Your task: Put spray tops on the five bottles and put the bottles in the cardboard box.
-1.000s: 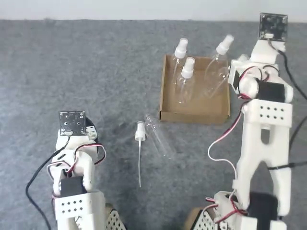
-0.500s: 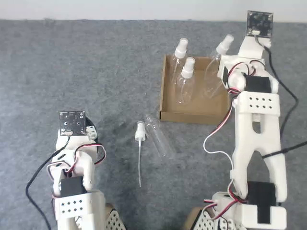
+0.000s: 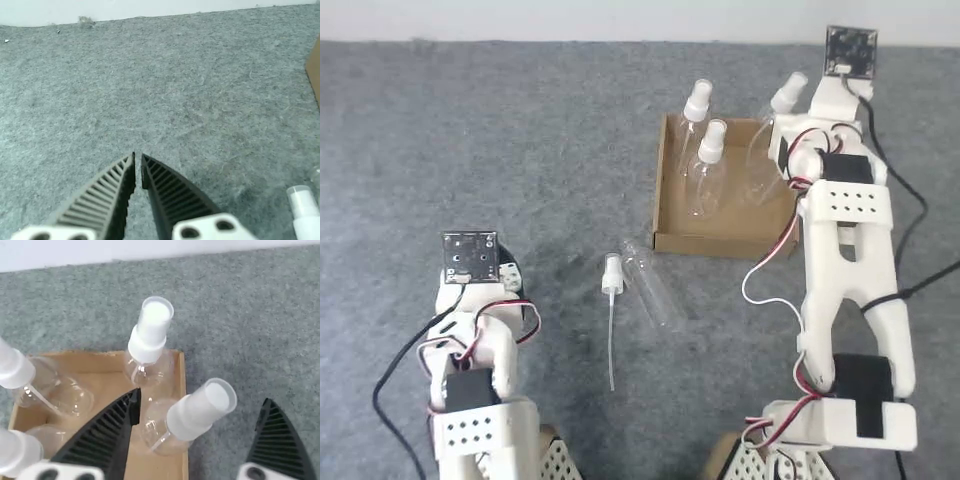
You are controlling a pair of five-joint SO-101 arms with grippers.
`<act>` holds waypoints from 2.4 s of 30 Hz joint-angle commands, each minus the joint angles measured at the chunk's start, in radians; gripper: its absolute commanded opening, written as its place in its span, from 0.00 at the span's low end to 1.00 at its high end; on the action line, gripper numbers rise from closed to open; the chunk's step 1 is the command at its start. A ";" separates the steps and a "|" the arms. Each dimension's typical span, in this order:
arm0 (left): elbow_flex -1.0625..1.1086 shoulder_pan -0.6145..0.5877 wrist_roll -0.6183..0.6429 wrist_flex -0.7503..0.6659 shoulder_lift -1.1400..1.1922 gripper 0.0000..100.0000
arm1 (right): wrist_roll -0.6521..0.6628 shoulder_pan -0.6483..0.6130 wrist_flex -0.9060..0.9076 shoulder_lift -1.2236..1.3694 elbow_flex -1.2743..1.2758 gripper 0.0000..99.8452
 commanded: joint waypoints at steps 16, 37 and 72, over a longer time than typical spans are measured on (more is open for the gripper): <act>-0.005 0.000 -0.006 -0.023 -0.018 0.01 | -0.011 0.010 -0.027 -0.005 -0.023 0.30; -0.005 -0.003 -0.006 -0.025 -0.018 0.01 | -0.012 0.013 -0.019 -0.010 -0.023 0.22; -0.005 -0.005 -0.006 -0.026 -0.018 0.01 | -0.012 0.007 -0.016 -0.015 -0.021 0.22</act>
